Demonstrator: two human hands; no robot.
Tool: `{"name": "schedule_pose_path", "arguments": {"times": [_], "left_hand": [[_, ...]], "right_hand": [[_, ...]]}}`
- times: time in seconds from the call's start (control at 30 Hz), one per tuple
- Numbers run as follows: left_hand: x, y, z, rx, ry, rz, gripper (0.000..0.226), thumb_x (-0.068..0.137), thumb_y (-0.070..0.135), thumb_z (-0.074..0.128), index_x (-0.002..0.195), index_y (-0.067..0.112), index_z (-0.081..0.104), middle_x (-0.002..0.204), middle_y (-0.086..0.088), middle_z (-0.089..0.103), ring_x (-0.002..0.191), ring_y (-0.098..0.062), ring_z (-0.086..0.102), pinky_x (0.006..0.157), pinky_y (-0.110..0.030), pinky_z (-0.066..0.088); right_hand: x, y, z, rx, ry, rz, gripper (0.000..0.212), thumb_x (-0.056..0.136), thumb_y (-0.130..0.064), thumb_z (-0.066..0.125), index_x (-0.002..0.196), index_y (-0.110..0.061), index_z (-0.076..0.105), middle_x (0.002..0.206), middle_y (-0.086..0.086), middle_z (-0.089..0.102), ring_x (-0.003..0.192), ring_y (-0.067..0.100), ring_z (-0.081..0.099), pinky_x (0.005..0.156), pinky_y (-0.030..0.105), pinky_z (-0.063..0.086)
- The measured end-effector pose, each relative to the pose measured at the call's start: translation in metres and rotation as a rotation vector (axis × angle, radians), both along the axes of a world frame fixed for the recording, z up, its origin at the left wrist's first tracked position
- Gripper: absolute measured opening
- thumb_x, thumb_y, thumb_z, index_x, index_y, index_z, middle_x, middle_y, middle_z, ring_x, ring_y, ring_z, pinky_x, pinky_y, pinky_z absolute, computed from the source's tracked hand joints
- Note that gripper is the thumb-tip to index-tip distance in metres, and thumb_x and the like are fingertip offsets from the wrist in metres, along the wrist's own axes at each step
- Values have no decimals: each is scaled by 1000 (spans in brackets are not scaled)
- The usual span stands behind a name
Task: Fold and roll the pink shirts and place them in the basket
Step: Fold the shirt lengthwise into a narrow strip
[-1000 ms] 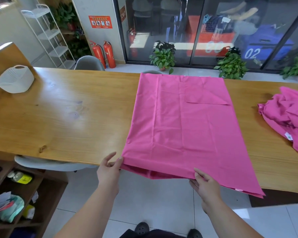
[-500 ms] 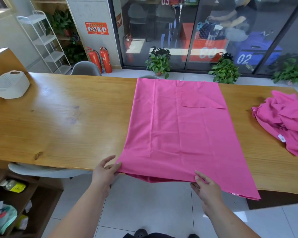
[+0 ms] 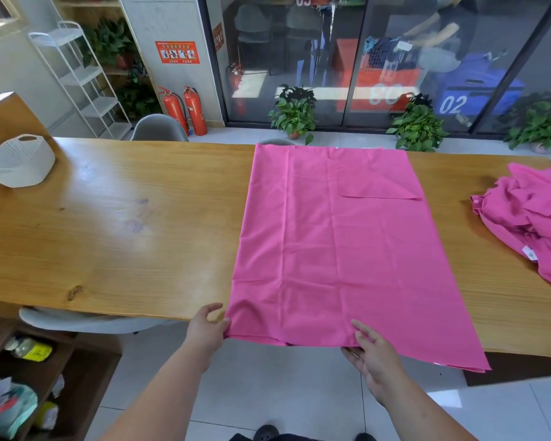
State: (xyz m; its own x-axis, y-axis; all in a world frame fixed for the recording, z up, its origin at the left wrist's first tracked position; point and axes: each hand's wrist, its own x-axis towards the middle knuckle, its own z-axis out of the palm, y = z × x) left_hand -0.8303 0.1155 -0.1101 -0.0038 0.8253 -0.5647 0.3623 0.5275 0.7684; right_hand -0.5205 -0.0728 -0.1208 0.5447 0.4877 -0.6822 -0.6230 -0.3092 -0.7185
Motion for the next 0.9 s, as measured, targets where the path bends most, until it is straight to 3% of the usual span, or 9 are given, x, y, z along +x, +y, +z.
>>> {"name": "schedule_pose_path", "arguments": {"times": [0.07,0.17,0.27,0.4,0.6,0.67,0.73,0.83,0.9], "left_hand": [[1,5,20,35,-167,31,39,96,8,77,125,30,64,88,-14,79,70,-24,69,64,-33,55],[-7,13,41,96,-414,110,43,92,11,83,127,30,66,86,-11,73,84,-26,71,86,-41,57],[-21,11,30,33,-275,130,45,87,10,87,125,24,68,90,-13,73,84,-35,73,85,-54,58],[-31,1,6,-98,-65,71,36,87,7,86,117,12,66,111,-22,71,94,-38,76,76,-48,67],[-24,10,-3,-21,46,-44,19,93,13,77,106,14,63,100,-25,75,72,-28,68,68,-50,61],[-20,14,12,8,-7,-79,23,92,9,79,108,14,63,88,-18,78,66,-23,67,62,-43,57],[-17,21,31,51,-205,-11,24,93,5,79,110,11,62,83,-13,73,65,-19,65,55,-30,53],[-17,28,47,68,-477,128,26,91,1,80,105,12,60,84,-11,66,73,-22,64,60,-33,57],[-24,25,35,29,-298,115,25,89,-1,82,98,9,60,82,-10,65,72,-25,66,66,-41,59]], "right_hand": [[3,4,-2,-2,-28,-23,35,109,5,46,132,-7,69,132,23,67,112,33,68,103,48,54],[6,7,-5,2,-60,-43,38,108,8,46,131,-8,71,136,25,65,111,32,65,102,46,56],[2,6,-7,-19,-39,-32,39,108,8,45,131,-10,71,135,24,66,117,37,68,102,47,56],[-5,2,-2,-45,-20,-22,45,109,11,39,139,-9,66,131,25,67,117,41,69,103,50,54],[-9,2,2,-49,-72,22,42,108,9,43,133,-12,70,135,22,66,116,38,71,90,41,63],[-9,2,5,-32,-74,4,41,109,8,43,132,-12,70,135,23,66,116,38,70,87,39,65],[-9,2,8,-11,-57,-29,41,108,9,43,134,-10,69,134,24,65,114,37,69,83,33,66],[-11,2,10,14,-11,-63,42,108,9,43,139,-7,66,132,23,67,107,34,68,76,28,65],[-15,1,8,-8,-12,-40,44,107,10,43,138,-9,68,132,22,68,110,34,69,86,35,65]]}}
